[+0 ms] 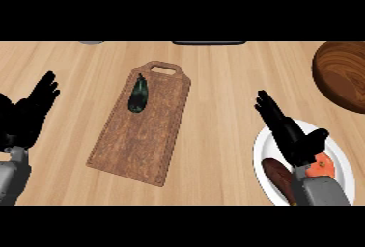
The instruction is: Pick the squash from the plate and place it in the bowl
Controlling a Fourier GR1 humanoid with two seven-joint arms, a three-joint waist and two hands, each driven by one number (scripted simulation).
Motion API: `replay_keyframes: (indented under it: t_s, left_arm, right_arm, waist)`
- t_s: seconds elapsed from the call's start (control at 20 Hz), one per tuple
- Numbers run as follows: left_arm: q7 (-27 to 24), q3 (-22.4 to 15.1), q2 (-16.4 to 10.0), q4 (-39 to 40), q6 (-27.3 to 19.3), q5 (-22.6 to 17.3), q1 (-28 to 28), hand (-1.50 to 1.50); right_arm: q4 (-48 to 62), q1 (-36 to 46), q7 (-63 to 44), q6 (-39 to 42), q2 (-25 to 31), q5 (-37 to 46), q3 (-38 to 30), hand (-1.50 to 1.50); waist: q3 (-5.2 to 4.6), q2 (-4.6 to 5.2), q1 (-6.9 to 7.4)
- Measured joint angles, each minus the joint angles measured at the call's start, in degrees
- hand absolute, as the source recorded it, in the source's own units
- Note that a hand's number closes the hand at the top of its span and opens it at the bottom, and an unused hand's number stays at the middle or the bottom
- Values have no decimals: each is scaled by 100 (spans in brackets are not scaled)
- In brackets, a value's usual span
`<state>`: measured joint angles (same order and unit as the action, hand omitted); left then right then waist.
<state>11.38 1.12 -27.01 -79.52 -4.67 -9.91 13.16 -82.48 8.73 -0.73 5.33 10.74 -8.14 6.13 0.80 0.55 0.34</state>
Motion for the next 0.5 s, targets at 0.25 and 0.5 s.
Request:
replay_keyframes:
  t_s: [0.25,0.5]
  left_arm:
    - [-190,-65,46,-319,-250,282,101,0]
    - [-327,-197,186,-612,-478,492,241,0]
  right_arm:
    - [263,265,367,1855,526,-1199,-283,150]
    - [945,544,1140,2747,1439,-1518,-1156,-150]
  waist:
    - [-26,-17,39]
    - [-24,17,71]
